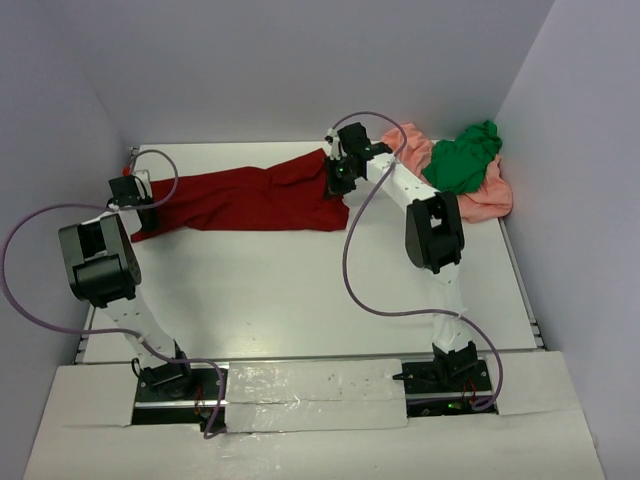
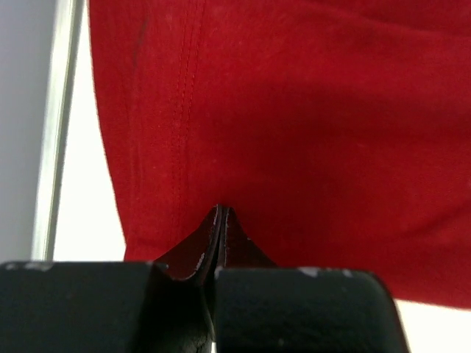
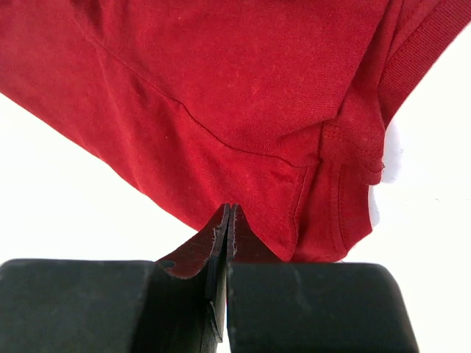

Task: Fold and stack the t-shirts
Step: Fold the tshirt

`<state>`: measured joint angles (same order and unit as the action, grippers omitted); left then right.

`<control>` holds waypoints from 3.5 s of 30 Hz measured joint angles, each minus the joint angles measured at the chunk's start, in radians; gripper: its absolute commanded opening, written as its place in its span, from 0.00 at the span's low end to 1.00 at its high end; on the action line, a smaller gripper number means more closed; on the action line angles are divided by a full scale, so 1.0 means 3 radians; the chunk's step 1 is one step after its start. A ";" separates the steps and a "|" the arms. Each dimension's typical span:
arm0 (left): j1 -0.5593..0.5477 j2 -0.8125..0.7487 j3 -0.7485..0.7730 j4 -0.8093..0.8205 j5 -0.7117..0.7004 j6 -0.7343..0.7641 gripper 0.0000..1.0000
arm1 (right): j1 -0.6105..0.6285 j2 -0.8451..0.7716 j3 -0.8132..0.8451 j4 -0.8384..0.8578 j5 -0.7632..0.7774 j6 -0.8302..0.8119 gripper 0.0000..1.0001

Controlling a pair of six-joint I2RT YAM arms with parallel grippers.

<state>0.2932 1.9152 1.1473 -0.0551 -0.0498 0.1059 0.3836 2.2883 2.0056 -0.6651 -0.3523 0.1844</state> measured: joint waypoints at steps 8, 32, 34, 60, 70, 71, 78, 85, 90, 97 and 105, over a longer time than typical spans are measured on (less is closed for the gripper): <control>0.0145 0.0153 0.0104 0.0164 0.0006 0.0038 0.00 | 0.0000 -0.0031 0.0000 -0.0004 -0.0019 0.0004 0.00; 0.0504 0.0031 -0.0146 0.0370 0.0064 0.0389 0.00 | 0.0824 0.0055 -0.0085 0.0128 0.0594 -0.0397 0.00; 0.0504 0.0025 -0.0148 0.0359 0.0070 0.0389 0.00 | 0.0921 0.0080 -0.0033 0.0159 0.0868 -0.0495 0.00; 0.0486 -0.0205 -0.0299 0.0092 0.0223 0.0387 0.00 | 0.0589 0.1064 0.1436 -0.0282 0.1007 -0.0398 0.00; 0.0481 -0.0367 -0.0298 -0.0043 0.0256 0.0389 0.00 | 0.0392 0.1003 0.1200 -0.0379 0.0635 -0.0123 0.00; 0.0482 -0.0399 -0.0298 -0.0058 0.0267 0.0390 0.00 | 0.0390 0.0988 0.1181 -0.0380 0.0676 -0.0135 0.00; 0.0492 -0.0786 -0.0383 -0.0237 0.0444 0.0476 0.00 | 0.0342 0.0932 0.1160 -0.0431 0.1101 -0.0318 0.00; 0.0664 -0.1378 -0.0599 -0.0523 0.0785 0.0575 0.00 | -0.0003 0.0931 0.1302 -0.0458 0.1483 -0.0470 0.00; 0.0707 -0.1713 -0.0624 -0.0731 0.1169 0.0646 0.00 | -0.0207 0.0931 0.1302 -0.0421 0.1630 -0.0507 0.00; 0.0655 -0.1312 -0.0507 -0.0659 0.1316 0.0586 0.00 | -0.0179 0.0752 0.1050 -0.0313 0.1451 -0.0493 0.00; 0.0462 -0.0384 -0.0165 -0.0266 0.1054 0.0425 0.00 | -0.0024 0.0095 0.0268 -0.0184 0.1080 -0.0484 0.00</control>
<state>0.4316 1.8000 1.0977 -0.1349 0.2665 0.2333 0.3763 2.3169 2.0861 -0.7204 -0.0284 0.0391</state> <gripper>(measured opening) 0.009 0.007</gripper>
